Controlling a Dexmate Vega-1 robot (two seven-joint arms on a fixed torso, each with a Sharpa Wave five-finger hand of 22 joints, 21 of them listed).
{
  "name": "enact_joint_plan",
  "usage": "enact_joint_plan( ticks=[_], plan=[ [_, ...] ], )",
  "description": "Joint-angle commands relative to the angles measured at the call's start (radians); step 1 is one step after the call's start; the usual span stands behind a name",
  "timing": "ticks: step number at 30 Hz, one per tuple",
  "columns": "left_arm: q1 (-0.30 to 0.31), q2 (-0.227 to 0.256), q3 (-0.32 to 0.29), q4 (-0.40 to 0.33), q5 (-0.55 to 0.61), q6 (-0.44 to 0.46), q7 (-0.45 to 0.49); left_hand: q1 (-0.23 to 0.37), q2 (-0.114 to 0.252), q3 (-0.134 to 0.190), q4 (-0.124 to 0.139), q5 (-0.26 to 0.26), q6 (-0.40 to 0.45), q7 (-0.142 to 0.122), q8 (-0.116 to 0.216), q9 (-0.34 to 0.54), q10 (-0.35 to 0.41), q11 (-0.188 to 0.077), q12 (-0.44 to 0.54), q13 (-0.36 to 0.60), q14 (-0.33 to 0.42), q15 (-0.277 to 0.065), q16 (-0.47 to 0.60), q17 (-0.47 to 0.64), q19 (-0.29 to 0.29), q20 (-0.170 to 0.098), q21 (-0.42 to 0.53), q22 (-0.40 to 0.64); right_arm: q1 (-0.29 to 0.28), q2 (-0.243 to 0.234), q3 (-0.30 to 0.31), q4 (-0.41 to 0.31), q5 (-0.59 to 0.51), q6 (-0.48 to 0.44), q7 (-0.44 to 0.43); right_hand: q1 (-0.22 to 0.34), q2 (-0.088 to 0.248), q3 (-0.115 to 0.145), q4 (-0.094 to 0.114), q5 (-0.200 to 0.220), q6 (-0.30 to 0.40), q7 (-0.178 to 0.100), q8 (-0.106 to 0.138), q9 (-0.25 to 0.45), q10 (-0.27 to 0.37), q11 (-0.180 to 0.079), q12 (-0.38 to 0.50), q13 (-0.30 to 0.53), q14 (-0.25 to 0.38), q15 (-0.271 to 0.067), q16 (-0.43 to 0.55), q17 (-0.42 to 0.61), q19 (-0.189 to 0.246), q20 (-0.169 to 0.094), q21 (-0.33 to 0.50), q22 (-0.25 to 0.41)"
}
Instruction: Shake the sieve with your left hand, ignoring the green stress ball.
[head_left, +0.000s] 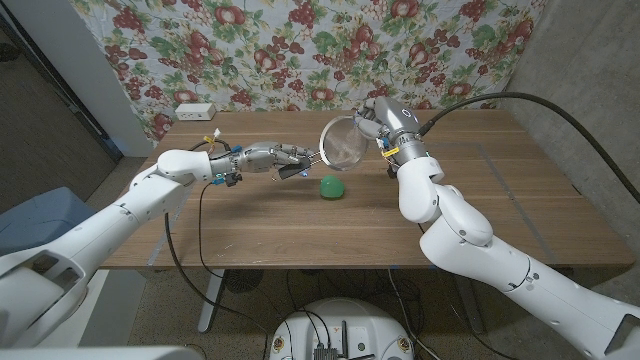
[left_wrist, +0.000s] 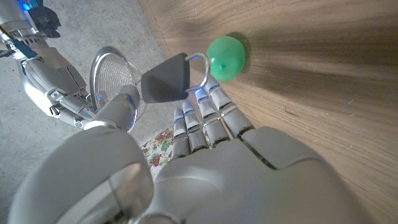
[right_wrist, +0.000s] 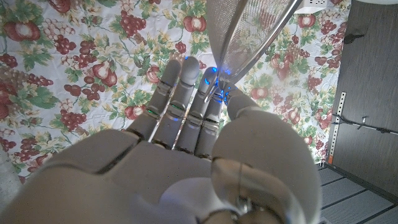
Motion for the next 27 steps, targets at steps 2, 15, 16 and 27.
enact_joint_plan(
  ticks=[2,15,16,27],
  plan=[
    [-0.006,0.006,0.009,-0.015,-0.004,0.033,-0.015,0.010,0.045,-0.009,0.012,-0.001,0.040,0.013,0.003,0.002,0.042,0.007,0.008,0.003,0.043,-0.088,0.019,0.009,0.034,-0.003,0.014,0.003,-0.033,0.009,0.029,0.002,-0.020,0.030,-0.007,-0.005,-0.001,0.007,-0.002,0.003,0.004,0.001,0.009,0.005,0.016,-0.022,-0.003,0.002,0.010,-0.101,-0.002,0.002,-0.002,-0.084,0.008,0.001],
    [-0.013,0.014,0.019,-0.037,-0.001,0.066,-0.028,-0.022,0.135,0.015,0.037,0.009,0.113,0.038,0.004,0.003,0.161,0.004,0.027,0.002,0.097,-0.072,0.006,0.001,0.060,0.033,0.023,0.007,-0.062,0.012,0.051,0.000,-0.033,0.065,-0.012,-0.008,-0.002,0.007,-0.002,0.003,0.007,-0.002,0.009,0.004,0.017,-0.022,-0.004,0.005,0.009,-0.101,-0.003,0.001,-0.006,-0.085,0.016,0.000],
    [-0.015,0.013,0.020,-0.035,-0.004,0.069,-0.034,-0.026,0.143,0.016,0.041,0.009,0.117,0.038,0.004,0.003,0.165,0.003,0.026,0.002,0.096,-0.072,0.004,0.002,0.061,0.042,0.023,0.008,-0.064,0.013,0.052,0.001,-0.035,0.067,-0.013,-0.008,-0.002,0.007,-0.002,0.003,0.006,-0.003,0.009,0.004,0.016,-0.023,-0.005,0.005,0.009,-0.101,-0.003,0.001,-0.007,-0.085,0.016,0.000],
    [-0.021,0.017,0.027,-0.048,-0.003,0.088,-0.046,-0.080,0.201,0.033,0.079,0.017,0.208,0.039,0.012,0.003,0.271,-0.013,0.045,0.006,0.161,-0.091,0.010,0.010,0.079,0.065,0.039,0.018,-0.078,0.017,0.063,0.002,-0.051,0.085,-0.006,-0.009,-0.002,0.007,-0.003,0.003,0.002,-0.002,0.009,0.005,0.017,-0.024,-0.006,0.006,0.007,-0.101,-0.003,0.002,-0.009,-0.085,0.021,-0.001]
  ],
)
